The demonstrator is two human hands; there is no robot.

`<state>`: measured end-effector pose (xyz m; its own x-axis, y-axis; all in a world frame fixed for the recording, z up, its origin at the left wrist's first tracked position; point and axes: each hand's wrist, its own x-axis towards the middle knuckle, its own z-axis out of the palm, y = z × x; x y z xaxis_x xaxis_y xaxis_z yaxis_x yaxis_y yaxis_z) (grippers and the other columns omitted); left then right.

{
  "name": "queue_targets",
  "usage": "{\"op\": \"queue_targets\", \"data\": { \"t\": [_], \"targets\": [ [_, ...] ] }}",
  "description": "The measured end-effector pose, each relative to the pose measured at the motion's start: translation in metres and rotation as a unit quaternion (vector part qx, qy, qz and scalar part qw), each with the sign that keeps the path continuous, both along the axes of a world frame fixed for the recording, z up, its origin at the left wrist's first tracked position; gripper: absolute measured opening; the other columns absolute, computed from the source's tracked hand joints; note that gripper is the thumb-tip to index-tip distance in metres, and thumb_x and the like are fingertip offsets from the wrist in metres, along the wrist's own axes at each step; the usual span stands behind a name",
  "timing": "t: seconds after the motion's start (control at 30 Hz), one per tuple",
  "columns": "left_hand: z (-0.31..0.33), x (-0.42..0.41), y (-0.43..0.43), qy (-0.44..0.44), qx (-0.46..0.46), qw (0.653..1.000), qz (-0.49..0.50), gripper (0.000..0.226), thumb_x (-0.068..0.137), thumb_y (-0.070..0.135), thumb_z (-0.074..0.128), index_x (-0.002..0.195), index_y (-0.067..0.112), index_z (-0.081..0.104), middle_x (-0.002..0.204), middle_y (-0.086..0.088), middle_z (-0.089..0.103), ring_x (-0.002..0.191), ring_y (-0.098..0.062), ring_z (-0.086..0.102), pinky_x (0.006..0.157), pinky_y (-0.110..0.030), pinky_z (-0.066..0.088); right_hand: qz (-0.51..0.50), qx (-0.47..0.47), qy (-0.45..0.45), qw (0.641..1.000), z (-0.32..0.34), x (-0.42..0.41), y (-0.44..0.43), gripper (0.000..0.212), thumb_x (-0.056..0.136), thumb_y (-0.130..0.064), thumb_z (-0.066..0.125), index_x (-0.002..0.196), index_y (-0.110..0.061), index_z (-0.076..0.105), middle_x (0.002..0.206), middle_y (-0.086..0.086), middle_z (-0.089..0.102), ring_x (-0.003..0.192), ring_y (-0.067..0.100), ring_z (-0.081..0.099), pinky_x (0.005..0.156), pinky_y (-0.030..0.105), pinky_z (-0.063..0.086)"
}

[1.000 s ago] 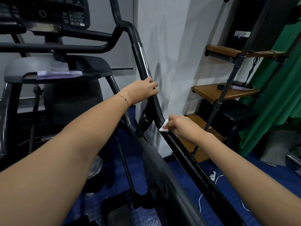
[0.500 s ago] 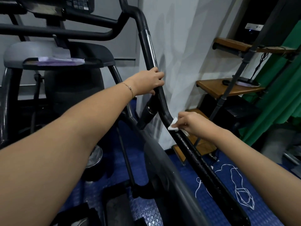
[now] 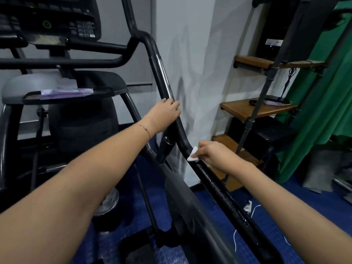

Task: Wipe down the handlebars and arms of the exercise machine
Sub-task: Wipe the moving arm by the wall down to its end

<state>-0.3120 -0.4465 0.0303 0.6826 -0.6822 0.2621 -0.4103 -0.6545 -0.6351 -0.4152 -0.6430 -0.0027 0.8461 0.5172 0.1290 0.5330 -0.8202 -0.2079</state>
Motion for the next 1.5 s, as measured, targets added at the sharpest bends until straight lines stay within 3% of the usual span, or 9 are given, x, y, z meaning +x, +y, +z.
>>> {"op": "queue_targets", "data": {
  "t": [0.17,0.27,0.33,0.47,0.57,0.83,1.0,1.33,1.5],
  "targets": [
    [-0.003,0.000,0.002,-0.067,0.084,0.993,-0.041,0.021,0.070,0.003,0.068,0.091,0.005,0.069,0.086,-0.008,0.061,0.075,-0.024,0.059,0.073,-0.035,0.053,-0.015,0.067,0.008,0.998,-0.010,0.008,-0.005,0.024,0.088,-0.004,0.057,0.107,-0.010,0.071,0.098,0.013,0.061,0.094,0.025,0.059,0.069,0.012,0.026],
    [0.015,0.006,0.000,-0.063,0.072,0.993,-0.062,0.019,0.066,-0.004,0.061,0.082,0.006,0.065,0.081,-0.009,0.059,0.069,-0.023,0.056,0.066,-0.033,0.053,-0.007,0.130,0.039,0.991,-0.020,-0.001,-0.025,0.026,0.086,0.000,0.058,0.106,-0.010,0.071,0.084,-0.004,0.055,0.081,0.006,0.055,0.071,0.007,0.033],
    [0.024,0.008,-0.003,-0.046,0.091,0.994,-0.050,0.023,0.078,-0.005,0.053,0.096,0.007,0.062,0.093,-0.007,0.058,0.080,-0.022,0.057,0.075,-0.031,0.052,-0.004,0.182,0.081,0.980,-0.024,-0.001,-0.035,0.026,0.084,0.003,0.060,0.102,-0.010,0.072,0.076,-0.012,0.049,0.072,-0.004,0.049,0.071,0.007,0.036],
    [0.029,0.022,-0.002,0.017,0.081,0.996,-0.023,0.032,0.089,-0.006,0.042,0.115,0.010,0.051,0.114,-0.004,0.048,0.096,-0.019,0.051,0.079,-0.028,0.052,-0.080,0.432,0.108,0.892,-0.023,0.033,-0.033,0.028,0.083,0.011,0.058,0.087,-0.013,0.073,0.072,-0.002,0.061,0.066,0.002,0.058,0.070,0.022,0.048],
    [0.034,0.024,0.000,0.035,0.063,0.997,-0.001,0.030,0.087,-0.007,0.044,0.111,0.010,0.052,0.112,-0.003,0.048,0.096,-0.018,0.049,0.070,-0.026,0.051,-0.112,0.510,0.091,0.848,-0.017,0.072,-0.013,0.021,0.084,0.007,0.059,0.102,0.003,0.068,0.073,-0.002,0.063,0.063,-0.002,0.059,0.069,0.018,0.049],
    [0.032,0.031,0.009,-0.024,0.055,0.996,-0.066,0.037,0.044,-0.006,0.082,0.071,0.009,0.065,0.073,-0.002,0.057,0.058,-0.018,0.055,0.032,-0.027,0.045,-0.077,0.552,0.092,0.825,-0.024,0.125,0.034,0.021,0.081,0.013,0.057,0.098,0.007,0.068,0.083,0.002,0.065,0.068,-0.012,0.059,0.073,0.010,0.044],
    [0.030,0.028,0.010,0.001,0.048,0.996,-0.076,0.023,0.066,0.003,0.077,0.086,0.010,0.066,0.086,-0.002,0.059,0.069,-0.018,0.056,0.043,-0.027,0.050,-0.078,0.469,0.048,0.879,-0.070,0.100,0.008,0.023,0.077,0.015,0.059,0.092,0.004,0.072,0.075,-0.005,0.062,0.070,-0.012,0.057,0.066,0.005,0.038],
    [0.033,0.024,0.003,0.011,0.081,0.997,0.000,0.022,0.091,0.012,0.055,0.113,0.013,0.054,0.113,-0.001,0.050,0.096,-0.018,0.052,0.067,-0.027,0.052,-0.070,0.489,0.007,0.869,-0.030,0.123,0.033,0.023,0.081,0.010,0.057,0.096,0.000,0.071,0.092,0.008,0.068,0.079,-0.005,0.059,0.080,0.010,0.045],
    [0.032,0.025,0.007,0.007,0.073,0.997,-0.004,0.016,0.086,0.009,0.061,0.102,0.013,0.058,0.104,0.000,0.054,0.087,-0.017,0.054,0.058,-0.025,0.051,-0.060,0.394,0.019,0.917,-0.078,0.061,-0.011,0.026,0.079,0.011,0.058,0.094,-0.003,0.073,0.078,-0.001,0.061,0.076,-0.009,0.056,0.070,0.005,0.039]
  ]
}}
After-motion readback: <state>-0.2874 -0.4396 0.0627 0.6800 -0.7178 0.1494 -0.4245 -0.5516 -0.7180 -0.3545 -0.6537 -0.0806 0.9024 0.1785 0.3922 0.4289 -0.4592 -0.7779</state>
